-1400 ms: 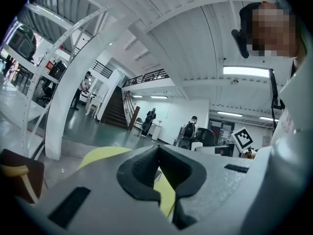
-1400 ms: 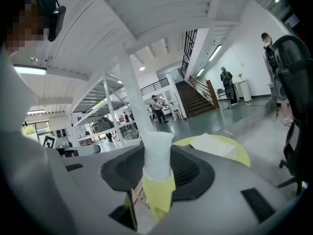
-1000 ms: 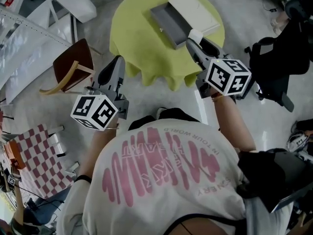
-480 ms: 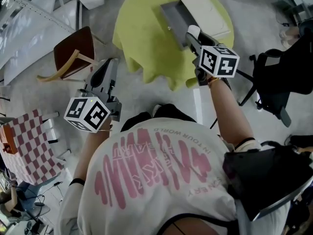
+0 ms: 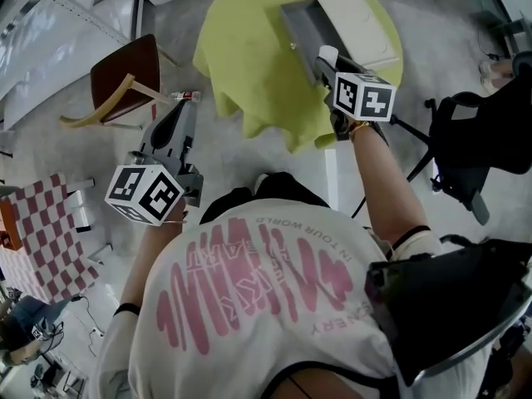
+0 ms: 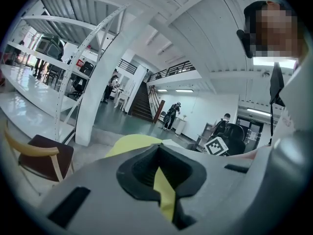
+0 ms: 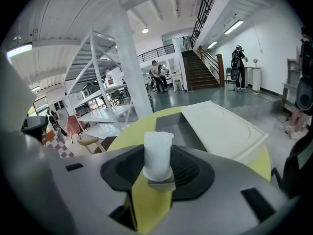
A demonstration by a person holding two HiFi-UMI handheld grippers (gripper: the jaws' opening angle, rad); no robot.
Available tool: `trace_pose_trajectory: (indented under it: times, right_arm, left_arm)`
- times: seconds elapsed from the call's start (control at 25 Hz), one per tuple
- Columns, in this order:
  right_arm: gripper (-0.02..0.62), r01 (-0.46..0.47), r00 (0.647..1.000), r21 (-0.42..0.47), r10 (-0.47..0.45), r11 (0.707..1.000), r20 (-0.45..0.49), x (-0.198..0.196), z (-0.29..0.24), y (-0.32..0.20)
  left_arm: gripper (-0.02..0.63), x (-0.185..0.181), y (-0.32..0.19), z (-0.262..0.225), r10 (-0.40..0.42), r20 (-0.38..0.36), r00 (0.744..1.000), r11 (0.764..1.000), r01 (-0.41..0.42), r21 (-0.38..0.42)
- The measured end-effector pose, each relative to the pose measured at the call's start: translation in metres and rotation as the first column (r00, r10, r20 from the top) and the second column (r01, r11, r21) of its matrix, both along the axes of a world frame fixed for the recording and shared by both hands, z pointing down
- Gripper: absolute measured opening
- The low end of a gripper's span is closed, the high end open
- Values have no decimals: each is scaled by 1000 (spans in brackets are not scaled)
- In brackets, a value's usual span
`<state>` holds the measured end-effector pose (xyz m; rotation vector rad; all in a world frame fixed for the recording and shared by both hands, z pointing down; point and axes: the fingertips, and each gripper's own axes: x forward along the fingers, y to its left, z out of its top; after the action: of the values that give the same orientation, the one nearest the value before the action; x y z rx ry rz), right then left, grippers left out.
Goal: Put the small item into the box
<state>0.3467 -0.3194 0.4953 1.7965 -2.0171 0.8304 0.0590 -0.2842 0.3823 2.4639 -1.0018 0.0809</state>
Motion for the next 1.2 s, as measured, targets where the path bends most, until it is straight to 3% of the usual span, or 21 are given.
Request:
trace_pose_trajectory:
  times: [0.64, 0.96, 1.2]
  right_arm:
    - [163, 39, 994, -182, -56, 982, -89, 3, 32, -9]
    - [163, 67, 984, -293, -112, 954, -141, 3, 46, -10]
    - [163, 72, 984, -364, -127, 928, -127, 3, 53, -9]
  left_arm:
    - [6, -32, 12, 1, -69, 38, 997, 998, 70, -5]
    - [6, -41, 8, 0, -100, 36, 994, 995, 100, 1]
    - [6, -38, 8, 1, -106, 26, 994, 994, 106, 2]
